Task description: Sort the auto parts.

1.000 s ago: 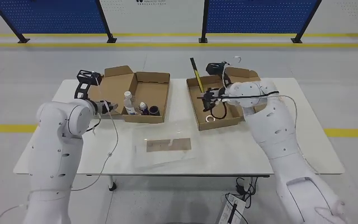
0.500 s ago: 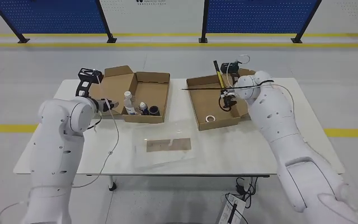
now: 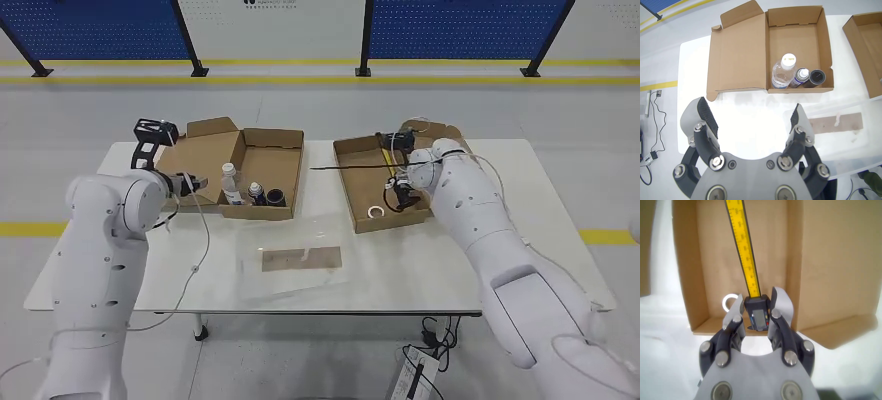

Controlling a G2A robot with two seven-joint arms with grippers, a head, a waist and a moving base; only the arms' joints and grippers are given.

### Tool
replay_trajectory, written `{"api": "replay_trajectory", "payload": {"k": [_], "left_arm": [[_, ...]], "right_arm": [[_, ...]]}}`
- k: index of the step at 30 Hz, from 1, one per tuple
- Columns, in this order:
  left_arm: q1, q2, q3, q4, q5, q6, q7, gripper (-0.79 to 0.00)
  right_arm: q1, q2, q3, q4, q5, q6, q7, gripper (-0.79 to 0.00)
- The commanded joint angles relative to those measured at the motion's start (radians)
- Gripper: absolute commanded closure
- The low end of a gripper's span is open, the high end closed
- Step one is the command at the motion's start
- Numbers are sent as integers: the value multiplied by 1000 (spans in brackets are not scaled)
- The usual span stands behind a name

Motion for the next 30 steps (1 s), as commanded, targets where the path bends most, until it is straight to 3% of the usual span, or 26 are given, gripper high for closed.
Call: {"api": "replay_trajectory", "payload": {"k": [1, 11, 12, 13, 17, 25, 30], "left_arm": [[-1, 0, 0, 0, 0, 2, 0, -785], [0, 3, -2, -1, 3, 0, -3, -785], [0, 3, -2, -1, 3, 0, -3, -785], [0, 4, -2, -1, 2, -2, -3, -785], [0, 5, -2, 0, 1, -5, -4, -785], [-4, 6, 1, 3, -2, -9, -2, -785], [-5, 7, 3, 5, -6, -10, -2, -785]], "right_arm": [[6, -9, -6, 27, 6, 0, -10, 0], [35, -41, -25, 125, 23, -9, -36, 0], [37, -44, -26, 132, 25, -10, -36, -15], [39, -46, -27, 139, 26, -12, -35, -80], [46, -52, -28, 163, 30, -14, -38, -117], [56, -61, -31, 189, 33, -20, -42, -320], [58, -65, -33, 199, 34, -22, -41, -342]]}}
